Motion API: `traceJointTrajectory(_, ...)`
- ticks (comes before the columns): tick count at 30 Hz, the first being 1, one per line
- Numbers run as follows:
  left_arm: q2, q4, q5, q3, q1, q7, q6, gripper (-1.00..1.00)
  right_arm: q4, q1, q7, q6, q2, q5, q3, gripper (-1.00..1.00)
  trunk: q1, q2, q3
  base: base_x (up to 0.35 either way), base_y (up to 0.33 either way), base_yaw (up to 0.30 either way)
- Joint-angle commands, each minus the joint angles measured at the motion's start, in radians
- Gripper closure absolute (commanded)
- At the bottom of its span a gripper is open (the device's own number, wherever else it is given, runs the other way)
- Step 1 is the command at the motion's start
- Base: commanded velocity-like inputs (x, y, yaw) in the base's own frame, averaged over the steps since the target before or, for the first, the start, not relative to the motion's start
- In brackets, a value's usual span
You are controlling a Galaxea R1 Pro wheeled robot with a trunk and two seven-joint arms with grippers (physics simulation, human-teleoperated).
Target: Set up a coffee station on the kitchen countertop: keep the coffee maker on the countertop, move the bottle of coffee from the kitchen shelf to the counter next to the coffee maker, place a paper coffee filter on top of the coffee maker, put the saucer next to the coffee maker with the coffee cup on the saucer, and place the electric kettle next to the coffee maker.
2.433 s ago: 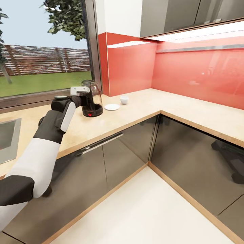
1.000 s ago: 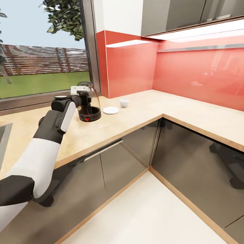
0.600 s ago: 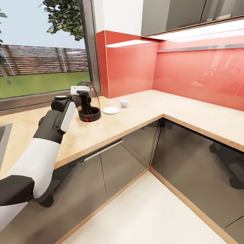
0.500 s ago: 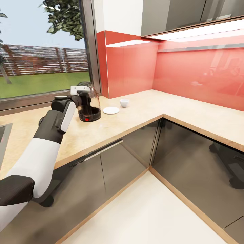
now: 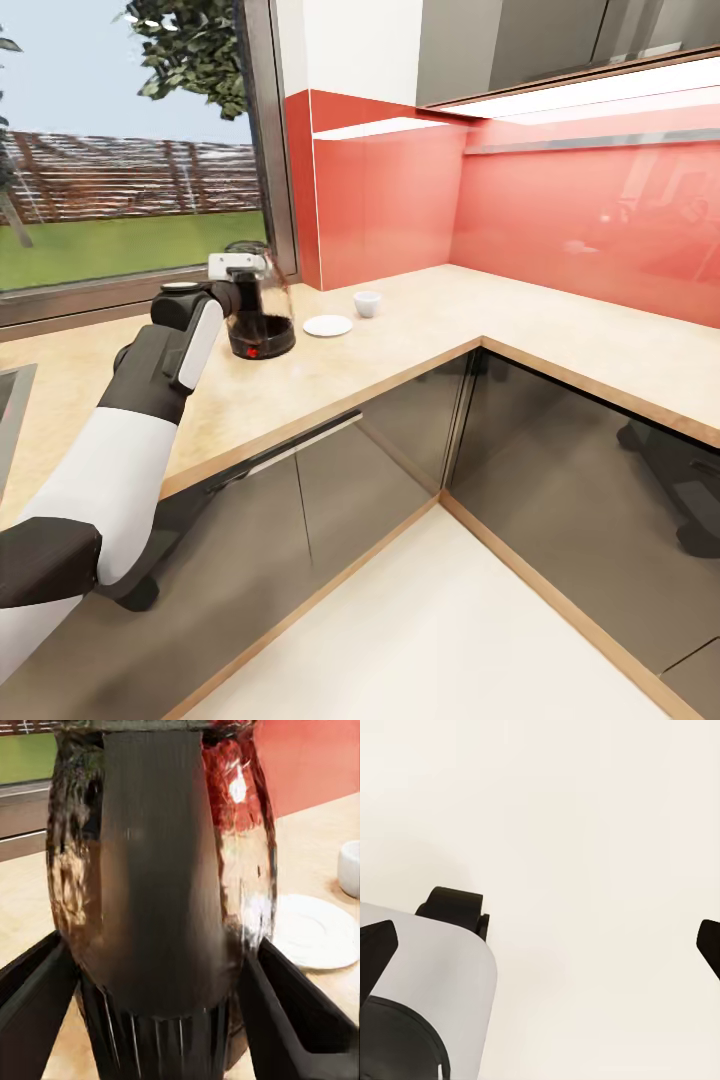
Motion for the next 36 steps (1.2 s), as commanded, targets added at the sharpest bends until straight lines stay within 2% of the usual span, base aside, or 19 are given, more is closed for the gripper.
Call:
traceJointTrajectory(1, 0.001, -0.001, 0.001, -0.003, -0.001, 0.009, 0.004, 1.0, 0.001, 0.0, 0.0, -0.002, -0.001, 0.005, 0.004, -1.0, 0.0, 0.0, -0.001, 0.0, 0.0, 0.0)
traceJointTrajectory(12, 0.001, -0.003, 0.002, -0.003, -0.001, 0.009, 0.004, 1.0, 0.0, -0.001, 0.0, -0.002, -0.001, 0.005, 0.004, -1.0, 0.0, 0.0, -0.001, 0.0, 0.0, 0.0)
traceJointTrajectory(20, 0.0, -0.003, 0.001, -0.003, -0.001, 0.009, 0.004, 1.0, 0.0, -0.001, 0.0, -0.002, -0.001, 0.005, 0.004, -1.0, -0.031, 0.056, 0.024, 0.0, 0.0, 0.0)
traceJointTrajectory(36, 0.0, -0.082, 0.001, -0.004, 0.0, 0.006, 0.009, 1.0, 0.001, 0.0, 0.0, -0.002, -0.001, 0.005, 0.004, -1.0, -0.092, 0.168, 0.074, 0.0, 0.0, 0.0)
